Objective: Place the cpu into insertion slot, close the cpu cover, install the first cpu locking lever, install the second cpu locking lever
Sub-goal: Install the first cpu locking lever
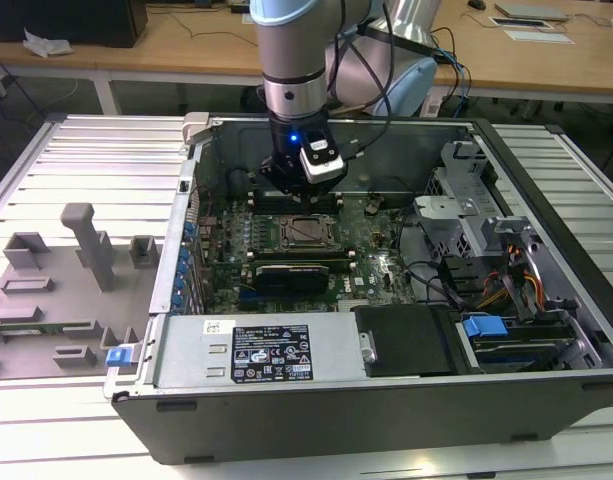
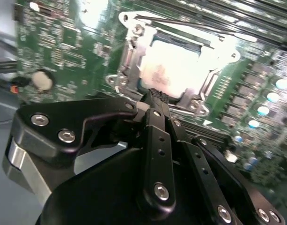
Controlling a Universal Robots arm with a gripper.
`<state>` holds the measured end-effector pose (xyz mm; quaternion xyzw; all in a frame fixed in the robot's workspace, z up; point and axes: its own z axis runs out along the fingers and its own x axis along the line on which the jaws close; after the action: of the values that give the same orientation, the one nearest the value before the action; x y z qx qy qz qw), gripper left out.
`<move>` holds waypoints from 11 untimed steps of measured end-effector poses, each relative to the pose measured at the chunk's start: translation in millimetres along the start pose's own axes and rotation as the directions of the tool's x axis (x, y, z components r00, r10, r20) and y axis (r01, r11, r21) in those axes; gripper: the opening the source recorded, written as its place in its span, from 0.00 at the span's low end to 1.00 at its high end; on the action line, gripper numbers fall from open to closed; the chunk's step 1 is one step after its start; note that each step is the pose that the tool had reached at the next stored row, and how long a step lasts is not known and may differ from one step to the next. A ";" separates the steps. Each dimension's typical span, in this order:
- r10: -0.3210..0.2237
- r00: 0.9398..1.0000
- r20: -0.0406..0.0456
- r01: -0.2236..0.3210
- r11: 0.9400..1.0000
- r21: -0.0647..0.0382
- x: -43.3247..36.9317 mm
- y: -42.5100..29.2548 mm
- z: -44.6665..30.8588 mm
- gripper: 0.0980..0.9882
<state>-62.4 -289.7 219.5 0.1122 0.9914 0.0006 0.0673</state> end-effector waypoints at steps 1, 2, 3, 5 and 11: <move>0.000 1.000 -0.001 0.000 1.000 0.000 0.0 0.0 0.0 0.01; 0.000 1.000 -0.001 0.000 1.000 0.000 0.0 0.0 0.0 0.01; 0.000 1.000 -0.001 0.000 1.000 0.000 -0.1 -0.1 0.1 0.01; 0.000 1.000 -0.002 0.000 1.000 0.000 -0.8 -4.1 0.1 0.01; -0.002 1.000 0.001 0.002 1.000 0.015 -3.6 -17.9 0.3 0.01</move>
<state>-62.9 -308.0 219.4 0.1117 0.9915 -0.0067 0.0671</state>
